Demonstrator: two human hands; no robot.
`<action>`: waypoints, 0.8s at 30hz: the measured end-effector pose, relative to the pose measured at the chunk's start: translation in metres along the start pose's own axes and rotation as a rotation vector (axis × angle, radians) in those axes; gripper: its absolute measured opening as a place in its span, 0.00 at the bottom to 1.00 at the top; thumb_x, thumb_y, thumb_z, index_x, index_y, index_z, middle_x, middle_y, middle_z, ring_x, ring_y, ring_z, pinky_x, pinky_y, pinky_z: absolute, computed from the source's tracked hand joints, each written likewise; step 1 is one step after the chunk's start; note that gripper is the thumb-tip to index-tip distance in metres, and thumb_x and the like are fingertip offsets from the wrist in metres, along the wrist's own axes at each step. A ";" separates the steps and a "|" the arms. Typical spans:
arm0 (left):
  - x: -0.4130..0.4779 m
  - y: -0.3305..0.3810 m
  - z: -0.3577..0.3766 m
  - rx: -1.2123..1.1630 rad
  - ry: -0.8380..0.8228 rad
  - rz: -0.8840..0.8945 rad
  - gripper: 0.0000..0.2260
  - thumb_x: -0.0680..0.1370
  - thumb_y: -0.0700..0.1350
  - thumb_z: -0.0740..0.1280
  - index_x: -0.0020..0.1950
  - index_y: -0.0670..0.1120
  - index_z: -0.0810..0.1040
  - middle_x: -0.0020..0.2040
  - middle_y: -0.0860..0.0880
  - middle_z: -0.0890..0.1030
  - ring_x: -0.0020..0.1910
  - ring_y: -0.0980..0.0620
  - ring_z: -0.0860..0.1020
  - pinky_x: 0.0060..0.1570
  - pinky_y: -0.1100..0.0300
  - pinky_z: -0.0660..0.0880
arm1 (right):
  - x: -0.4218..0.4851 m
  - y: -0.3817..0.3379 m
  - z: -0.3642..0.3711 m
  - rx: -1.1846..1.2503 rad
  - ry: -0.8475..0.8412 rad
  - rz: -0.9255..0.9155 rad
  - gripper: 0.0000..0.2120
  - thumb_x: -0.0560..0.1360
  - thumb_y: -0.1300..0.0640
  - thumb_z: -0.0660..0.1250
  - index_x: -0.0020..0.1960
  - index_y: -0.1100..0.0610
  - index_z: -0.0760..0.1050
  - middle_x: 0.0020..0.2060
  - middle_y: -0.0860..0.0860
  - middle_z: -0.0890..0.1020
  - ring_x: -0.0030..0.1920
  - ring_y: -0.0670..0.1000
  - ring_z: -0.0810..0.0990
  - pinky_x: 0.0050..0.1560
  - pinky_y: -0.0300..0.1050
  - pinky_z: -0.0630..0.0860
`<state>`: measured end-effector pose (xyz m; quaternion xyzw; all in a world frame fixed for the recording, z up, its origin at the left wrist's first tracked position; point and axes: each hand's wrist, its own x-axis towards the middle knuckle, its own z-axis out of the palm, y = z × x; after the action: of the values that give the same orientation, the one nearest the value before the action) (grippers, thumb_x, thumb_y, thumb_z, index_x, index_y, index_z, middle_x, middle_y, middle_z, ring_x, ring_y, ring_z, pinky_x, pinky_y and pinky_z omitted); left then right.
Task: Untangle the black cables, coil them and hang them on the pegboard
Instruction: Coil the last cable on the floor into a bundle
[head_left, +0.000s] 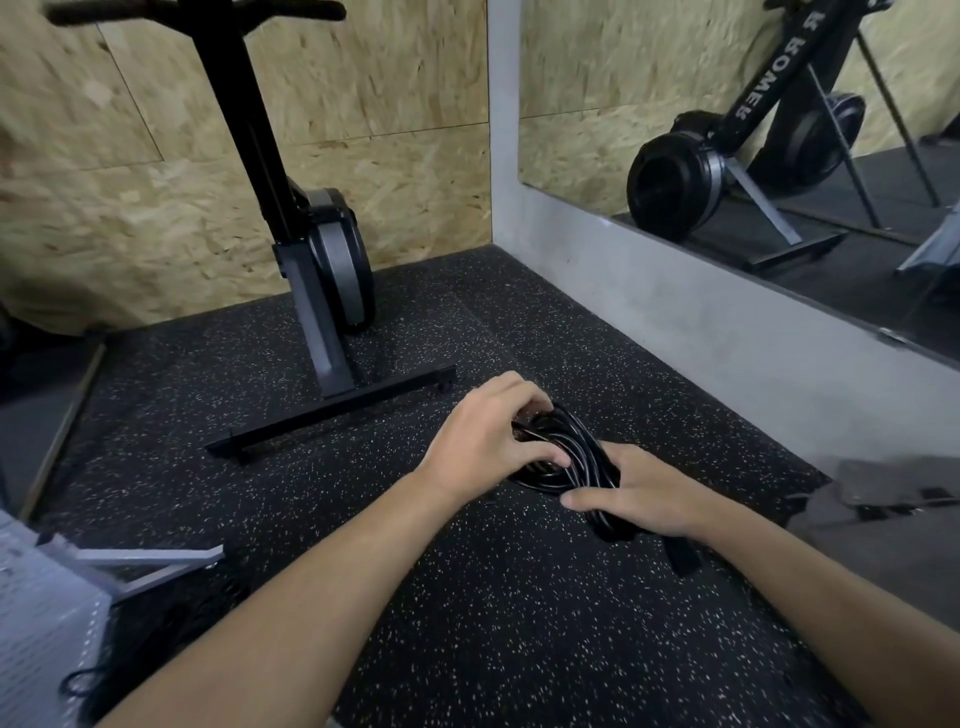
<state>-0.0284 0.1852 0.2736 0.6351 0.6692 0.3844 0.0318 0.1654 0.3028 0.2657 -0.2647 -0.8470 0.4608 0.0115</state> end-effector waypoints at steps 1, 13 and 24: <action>-0.001 -0.002 -0.001 -0.027 -0.031 -0.063 0.22 0.70 0.61 0.79 0.58 0.51 0.81 0.52 0.57 0.81 0.53 0.58 0.79 0.55 0.59 0.77 | -0.001 -0.001 -0.001 0.022 0.005 -0.004 0.18 0.70 0.43 0.77 0.58 0.44 0.80 0.51 0.44 0.87 0.52 0.45 0.85 0.62 0.53 0.79; -0.013 -0.009 -0.009 -0.355 -0.149 -0.481 0.11 0.84 0.45 0.61 0.53 0.55 0.82 0.51 0.54 0.85 0.54 0.50 0.82 0.60 0.52 0.75 | -0.019 -0.014 -0.014 0.310 0.147 -0.036 0.14 0.74 0.50 0.76 0.59 0.48 0.82 0.52 0.44 0.87 0.53 0.45 0.85 0.59 0.51 0.76; -0.009 -0.003 -0.026 -0.361 0.287 -0.394 0.08 0.85 0.47 0.65 0.56 0.51 0.85 0.38 0.54 0.80 0.28 0.60 0.69 0.28 0.66 0.66 | -0.014 -0.014 -0.009 0.587 0.106 0.062 0.25 0.69 0.48 0.78 0.57 0.65 0.80 0.43 0.54 0.83 0.41 0.51 0.81 0.47 0.53 0.78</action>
<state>-0.0425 0.1655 0.2860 0.4164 0.6979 0.5695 0.1235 0.1732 0.2971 0.2852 -0.2994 -0.6673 0.6717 0.1176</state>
